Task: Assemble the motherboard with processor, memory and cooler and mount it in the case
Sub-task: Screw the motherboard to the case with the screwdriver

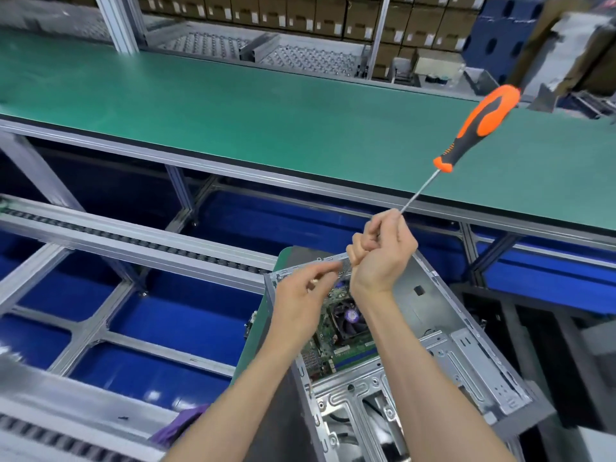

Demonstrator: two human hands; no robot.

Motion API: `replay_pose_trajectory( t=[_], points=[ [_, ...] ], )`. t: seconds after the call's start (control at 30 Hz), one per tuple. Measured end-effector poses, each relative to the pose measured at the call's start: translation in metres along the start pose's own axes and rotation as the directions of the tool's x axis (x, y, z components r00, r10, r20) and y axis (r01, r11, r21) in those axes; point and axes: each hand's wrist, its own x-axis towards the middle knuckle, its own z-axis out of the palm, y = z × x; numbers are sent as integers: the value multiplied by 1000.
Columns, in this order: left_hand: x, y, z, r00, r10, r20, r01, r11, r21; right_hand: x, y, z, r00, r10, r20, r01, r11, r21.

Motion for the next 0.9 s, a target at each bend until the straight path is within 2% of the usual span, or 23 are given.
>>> replay_pose_trajectory(
  t=[0.1, 0.23, 0.3, 0.4, 0.57, 0.8, 0.9],
  points=[
    [27, 1, -7, 979, 86, 185, -123, 973, 196, -7, 11, 0, 996, -2, 86, 8, 997, -73],
    [44, -12, -18, 959, 45, 281, -129, 948, 289, -10, 19, -8, 968, 8, 253, 49, 975, -216],
    [49, -21, -21, 955, 12, 297, -119, 931, 345, -8, 21, -12, 944, 56, 324, 58, 941, -332],
    [53, -35, -26, 949, -40, 314, -112, 886, 450, -2, 20, -11, 923, 139, 360, 62, 867, -495],
    [57, -52, -30, 944, -77, 320, -126, 814, 567, 6, 12, -1, 904, 232, 358, 12, 826, -564],
    [69, -57, -38, 961, -79, 265, -124, 733, 669, 16, 4, 4, 896, 179, 406, 134, 763, -633],
    [70, -59, -41, 962, -65, 265, -144, 702, 698, 16, 6, 5, 871, 122, 477, 276, 680, -679]
  ],
)
